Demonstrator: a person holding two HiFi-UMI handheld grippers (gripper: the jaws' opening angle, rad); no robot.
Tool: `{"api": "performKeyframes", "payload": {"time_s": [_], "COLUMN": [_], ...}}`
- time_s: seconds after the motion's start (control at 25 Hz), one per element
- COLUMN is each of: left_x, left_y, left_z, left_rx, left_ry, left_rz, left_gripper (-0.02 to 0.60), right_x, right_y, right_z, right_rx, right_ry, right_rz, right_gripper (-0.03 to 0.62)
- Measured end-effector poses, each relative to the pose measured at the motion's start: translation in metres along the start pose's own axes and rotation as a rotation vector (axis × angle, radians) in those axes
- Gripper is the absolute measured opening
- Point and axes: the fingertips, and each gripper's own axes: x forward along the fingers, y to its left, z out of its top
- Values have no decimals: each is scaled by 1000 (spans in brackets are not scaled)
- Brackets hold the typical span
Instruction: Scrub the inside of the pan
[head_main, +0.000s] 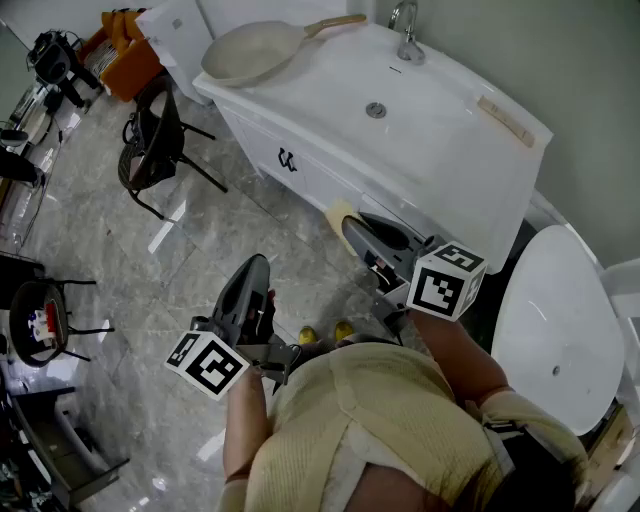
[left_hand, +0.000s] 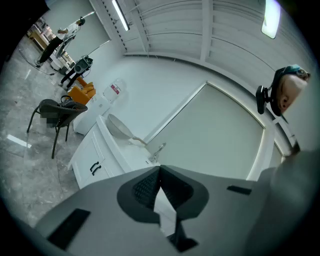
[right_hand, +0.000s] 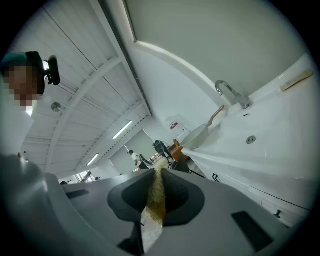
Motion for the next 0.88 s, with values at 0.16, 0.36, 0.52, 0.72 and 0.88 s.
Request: {"api": "performKeyframes", "payload": {"time_s": [0.16, 0.36, 0.52, 0.72, 0.88], "left_x": [1, 7, 9, 18, 27], "left_y": [1, 1, 10, 27, 49], "left_z": [2, 3, 9, 22, 37], "left_rx": [14, 36, 48, 59, 71], "left_ry": [-7, -9, -13, -15, -2], "left_rz": [16, 33, 43, 44, 59], "left_gripper": [54, 54, 54, 54, 54], "right_x": [-1, -1, 5, 23, 47], "right_y": [-2, -8, -9, -14, -19], "right_z": [1, 3, 1, 4, 7], "right_rx": [14, 46, 45, 31, 19], "right_ry": [-5, -12, -3, 3, 14], "right_rz": [10, 26, 30, 16, -3], "right_gripper": [55, 55, 55, 55, 55]}}
